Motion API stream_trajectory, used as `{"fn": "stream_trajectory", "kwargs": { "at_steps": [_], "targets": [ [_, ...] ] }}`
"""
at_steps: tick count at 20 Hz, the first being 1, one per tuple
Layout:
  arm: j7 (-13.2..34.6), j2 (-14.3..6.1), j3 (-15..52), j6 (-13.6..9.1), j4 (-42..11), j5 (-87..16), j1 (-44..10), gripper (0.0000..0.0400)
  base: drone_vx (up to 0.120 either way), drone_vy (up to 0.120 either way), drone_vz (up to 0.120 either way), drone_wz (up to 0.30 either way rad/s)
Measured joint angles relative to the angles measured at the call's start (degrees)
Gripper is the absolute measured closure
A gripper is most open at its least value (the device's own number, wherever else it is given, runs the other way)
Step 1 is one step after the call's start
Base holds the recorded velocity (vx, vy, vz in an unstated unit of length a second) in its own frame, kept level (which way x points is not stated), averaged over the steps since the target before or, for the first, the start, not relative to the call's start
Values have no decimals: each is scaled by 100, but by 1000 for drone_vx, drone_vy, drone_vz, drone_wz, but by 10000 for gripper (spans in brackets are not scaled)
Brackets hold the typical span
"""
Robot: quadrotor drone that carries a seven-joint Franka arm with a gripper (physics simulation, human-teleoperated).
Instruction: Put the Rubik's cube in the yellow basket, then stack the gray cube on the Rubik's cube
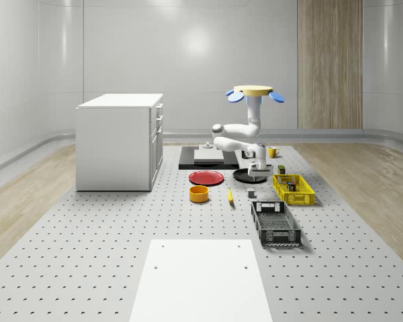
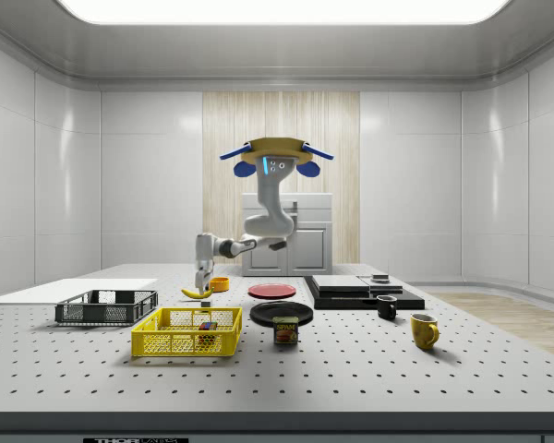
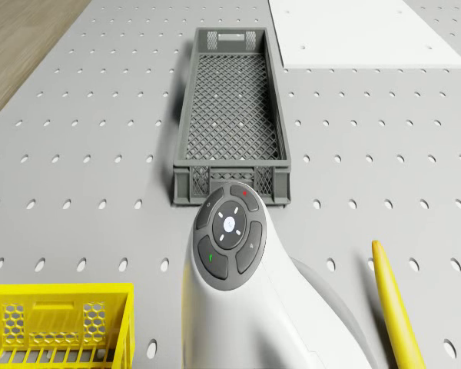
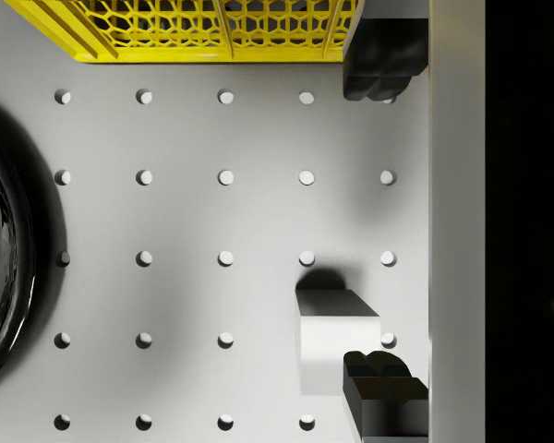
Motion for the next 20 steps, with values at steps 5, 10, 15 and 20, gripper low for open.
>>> {"fn": "stream_trajectory", "kwargs": {
  "at_steps": [5, 10, 15, 20],
  "targets": [
    [-3, 8, -1, -8, -1, -4, 4, 0, 0, -120, -48, 0],
    [-5, 16, -2, -15, -1, -7, 7, 0, 0, -120, 0, 0],
    [-8, 23, -3, -22, -2, -11, 11, 0, 0, -16, -64, 0],
    [-10, 30, -4, -28, -2, -14, 14, 0, 0, -32, -16, 0]
  ]
}}
